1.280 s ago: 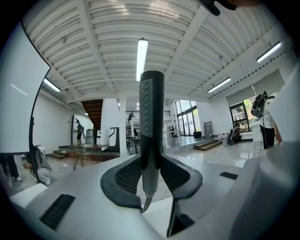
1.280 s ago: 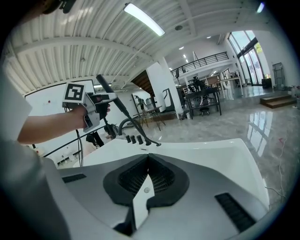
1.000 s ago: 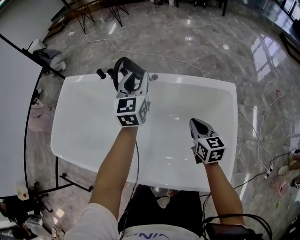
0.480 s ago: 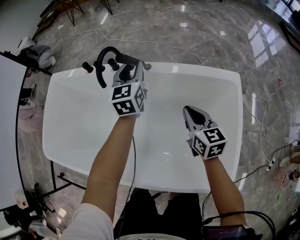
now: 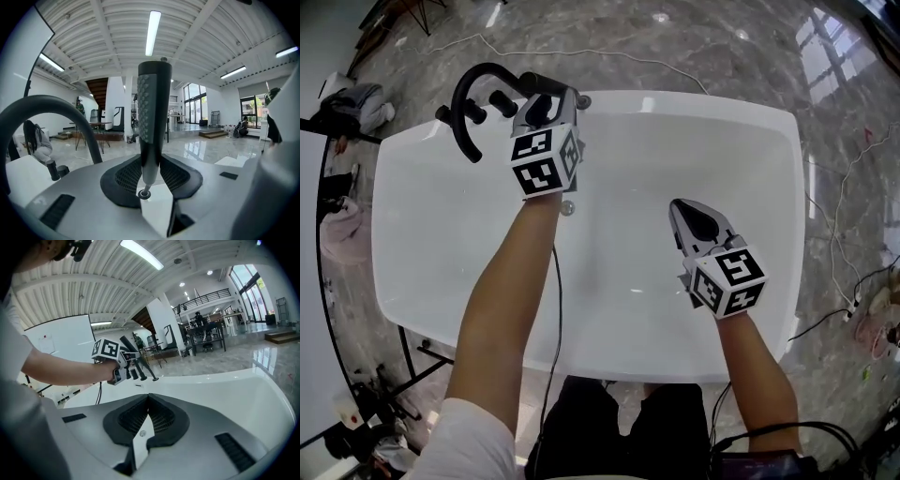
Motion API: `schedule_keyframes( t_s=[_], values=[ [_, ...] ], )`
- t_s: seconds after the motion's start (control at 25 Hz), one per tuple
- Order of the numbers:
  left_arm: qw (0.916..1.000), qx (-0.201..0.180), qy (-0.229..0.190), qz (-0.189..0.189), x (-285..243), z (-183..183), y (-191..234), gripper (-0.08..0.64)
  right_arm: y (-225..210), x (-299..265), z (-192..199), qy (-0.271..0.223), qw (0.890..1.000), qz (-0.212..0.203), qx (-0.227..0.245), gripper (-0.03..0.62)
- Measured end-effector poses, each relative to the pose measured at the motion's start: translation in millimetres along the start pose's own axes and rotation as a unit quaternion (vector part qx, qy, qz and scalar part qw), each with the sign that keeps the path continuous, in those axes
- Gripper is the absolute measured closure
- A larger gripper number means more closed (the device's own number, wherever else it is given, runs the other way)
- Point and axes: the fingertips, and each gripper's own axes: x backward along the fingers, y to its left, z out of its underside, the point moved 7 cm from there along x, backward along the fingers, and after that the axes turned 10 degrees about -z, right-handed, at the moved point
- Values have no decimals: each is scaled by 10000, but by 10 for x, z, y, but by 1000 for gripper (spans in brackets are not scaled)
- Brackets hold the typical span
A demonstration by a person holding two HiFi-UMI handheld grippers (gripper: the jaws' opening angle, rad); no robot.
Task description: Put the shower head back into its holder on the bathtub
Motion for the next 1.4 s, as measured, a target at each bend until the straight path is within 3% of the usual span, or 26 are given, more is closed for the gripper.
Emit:
schedule_keyframes(
  t_s=[0.28,0.56,1.0,1.24,1.4],
  values=[
    [9990,-351,268,109,-337,278,12,425,-72,-23,347,175,9997,-3,-176,580],
    [9989,70,451,123,-578,517,70,425,-211,-8,566,269,9993,92,-249,581],
    [9981,-136,543,252,-849,588,40,426,-183,-109,758,365,9988,48,-317,581],
    [9979,-54,561,331,-949,611,68,426,-129,-180,836,424,9985,24,-341,581],
    [9972,-243,578,410,-981,623,18,426,-131,-167,886,424,9982,61,-421,581]
  ],
)
